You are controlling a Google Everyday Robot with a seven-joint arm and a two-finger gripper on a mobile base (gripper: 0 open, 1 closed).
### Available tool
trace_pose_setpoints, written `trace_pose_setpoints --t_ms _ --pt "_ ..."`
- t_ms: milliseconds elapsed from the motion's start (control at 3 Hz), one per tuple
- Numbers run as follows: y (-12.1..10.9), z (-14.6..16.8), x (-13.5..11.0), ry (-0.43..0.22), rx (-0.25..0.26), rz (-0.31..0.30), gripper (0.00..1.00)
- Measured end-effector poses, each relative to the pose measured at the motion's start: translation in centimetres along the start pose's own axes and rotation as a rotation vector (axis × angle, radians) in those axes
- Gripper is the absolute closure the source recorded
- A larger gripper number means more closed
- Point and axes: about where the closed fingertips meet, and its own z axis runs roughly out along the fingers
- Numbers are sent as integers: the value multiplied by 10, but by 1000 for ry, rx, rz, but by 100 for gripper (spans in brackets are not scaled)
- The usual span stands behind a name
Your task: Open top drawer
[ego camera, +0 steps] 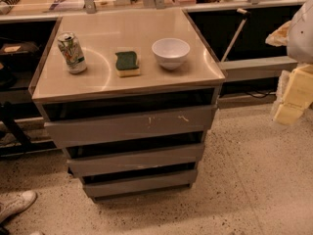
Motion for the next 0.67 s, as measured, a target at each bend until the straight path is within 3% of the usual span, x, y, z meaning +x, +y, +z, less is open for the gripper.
trace_pose_setpoints --t_ms 333,667 --pt "0 0 0 0 0 0 0" --pt "-9 2 -17 -9 64 -46 0"
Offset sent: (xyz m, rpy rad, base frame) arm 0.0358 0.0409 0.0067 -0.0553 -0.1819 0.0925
